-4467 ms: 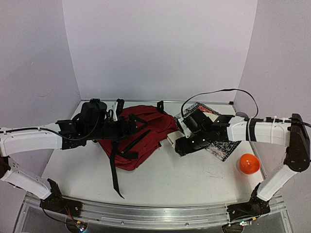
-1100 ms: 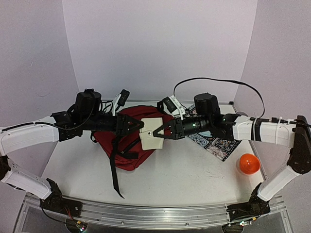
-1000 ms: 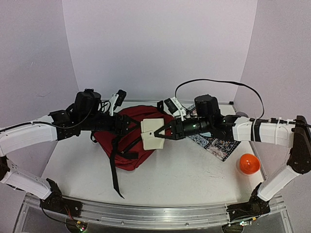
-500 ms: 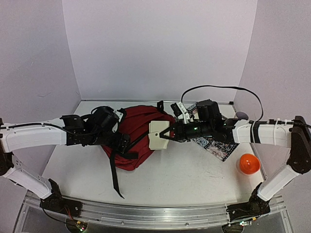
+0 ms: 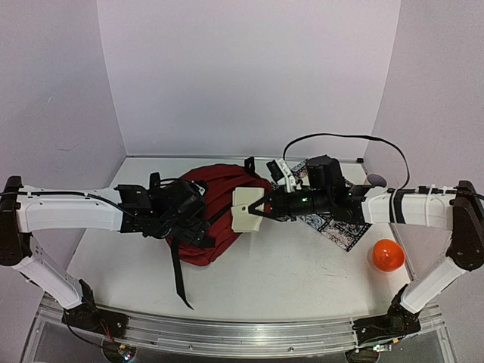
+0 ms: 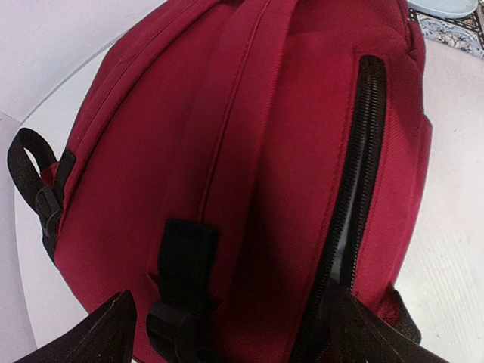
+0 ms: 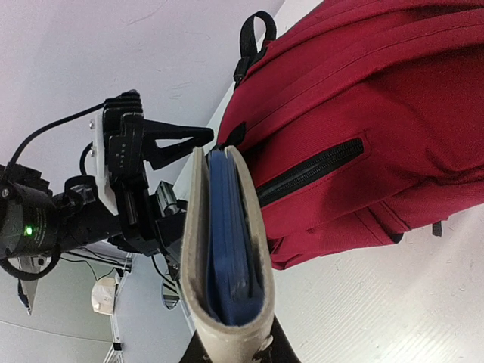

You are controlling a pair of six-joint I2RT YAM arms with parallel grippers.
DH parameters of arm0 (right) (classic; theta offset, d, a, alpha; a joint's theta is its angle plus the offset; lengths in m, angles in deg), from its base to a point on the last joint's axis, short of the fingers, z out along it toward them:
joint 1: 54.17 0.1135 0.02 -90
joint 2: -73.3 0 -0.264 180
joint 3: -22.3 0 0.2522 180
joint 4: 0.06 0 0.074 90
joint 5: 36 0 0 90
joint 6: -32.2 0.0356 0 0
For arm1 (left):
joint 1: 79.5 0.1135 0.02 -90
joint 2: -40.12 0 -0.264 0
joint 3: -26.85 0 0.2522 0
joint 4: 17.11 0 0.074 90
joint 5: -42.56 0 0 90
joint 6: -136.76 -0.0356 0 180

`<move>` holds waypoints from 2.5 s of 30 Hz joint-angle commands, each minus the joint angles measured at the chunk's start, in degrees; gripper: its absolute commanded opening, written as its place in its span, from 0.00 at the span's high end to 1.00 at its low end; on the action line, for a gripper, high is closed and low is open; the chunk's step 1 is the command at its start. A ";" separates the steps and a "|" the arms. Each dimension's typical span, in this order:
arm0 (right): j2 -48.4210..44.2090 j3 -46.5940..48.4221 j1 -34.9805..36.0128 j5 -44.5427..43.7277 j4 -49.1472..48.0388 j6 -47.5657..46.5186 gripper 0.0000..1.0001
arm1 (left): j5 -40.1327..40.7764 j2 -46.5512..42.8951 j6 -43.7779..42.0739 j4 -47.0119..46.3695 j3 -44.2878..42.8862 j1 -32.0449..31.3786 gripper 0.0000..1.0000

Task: Pack the student bag
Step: Pick up the pocket on the back of the student bag, then place the pocket on the back of the student bag.

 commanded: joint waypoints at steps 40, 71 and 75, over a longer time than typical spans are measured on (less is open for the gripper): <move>12.75 1.86 6.51 0.15 -21.97 29.02 1.00 | 4.21 -1.35 1.58 -1.47 -2.79 -1.56 0.98; 24.17 2.99 4.43 -0.88 -46.34 51.74 1.00 | -12.98 -9.24 2.91 -7.78 0.66 -1.63 1.00; 23.21 2.37 3.87 -3.95 -43.95 49.73 1.00 | -16.13 -8.85 3.91 -8.51 -0.22 -1.74 1.00</move>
